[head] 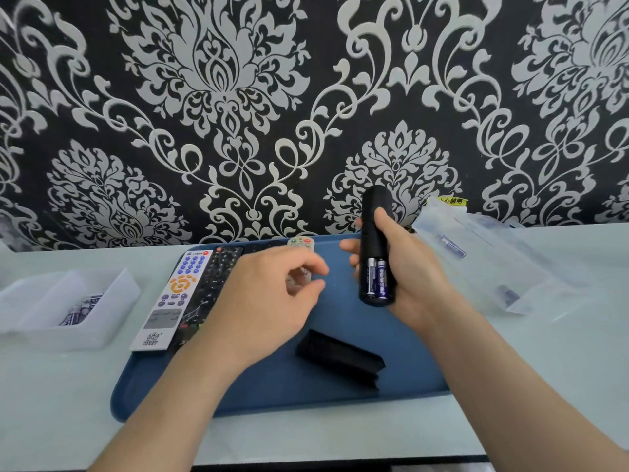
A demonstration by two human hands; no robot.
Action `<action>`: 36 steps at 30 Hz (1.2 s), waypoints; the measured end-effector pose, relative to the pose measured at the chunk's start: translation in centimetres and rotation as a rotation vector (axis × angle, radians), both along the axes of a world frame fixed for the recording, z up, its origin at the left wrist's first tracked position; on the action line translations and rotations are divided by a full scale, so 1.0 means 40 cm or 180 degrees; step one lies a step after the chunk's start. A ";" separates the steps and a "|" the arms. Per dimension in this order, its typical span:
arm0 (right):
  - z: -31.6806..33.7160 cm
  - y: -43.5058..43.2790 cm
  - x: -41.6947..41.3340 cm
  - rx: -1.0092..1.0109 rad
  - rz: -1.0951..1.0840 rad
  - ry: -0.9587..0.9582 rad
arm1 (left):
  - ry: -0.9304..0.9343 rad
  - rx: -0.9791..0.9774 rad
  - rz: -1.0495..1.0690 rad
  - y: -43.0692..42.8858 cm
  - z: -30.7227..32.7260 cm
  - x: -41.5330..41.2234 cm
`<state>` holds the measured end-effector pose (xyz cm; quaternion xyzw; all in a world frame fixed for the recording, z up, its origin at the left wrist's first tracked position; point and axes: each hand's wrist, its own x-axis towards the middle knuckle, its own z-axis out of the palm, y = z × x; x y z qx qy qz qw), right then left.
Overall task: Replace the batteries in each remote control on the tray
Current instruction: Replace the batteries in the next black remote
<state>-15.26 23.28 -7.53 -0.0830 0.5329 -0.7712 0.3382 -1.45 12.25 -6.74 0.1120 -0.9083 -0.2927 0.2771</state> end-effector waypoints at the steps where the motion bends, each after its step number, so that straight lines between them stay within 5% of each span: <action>1: -0.002 -0.003 0.007 0.0037 0.0058 0.0052 | 0.0156 0.0175 -0.0131 0.014 0.003 -0.004; 5: -0.009 -0.016 0.029 0.0164 0.0186 -0.0075 | 0.0114 -0.0258 -0.0468 0.054 -0.010 -0.020; 23: -0.003 -0.022 0.035 0.0331 -0.0069 0.0147 | -0.0063 -0.1499 -0.0048 0.097 -0.045 -0.051; 36: 0.002 -0.013 0.041 0.0531 0.0095 0.0625 | 0.0142 -0.0383 -0.0198 0.080 -0.028 -0.070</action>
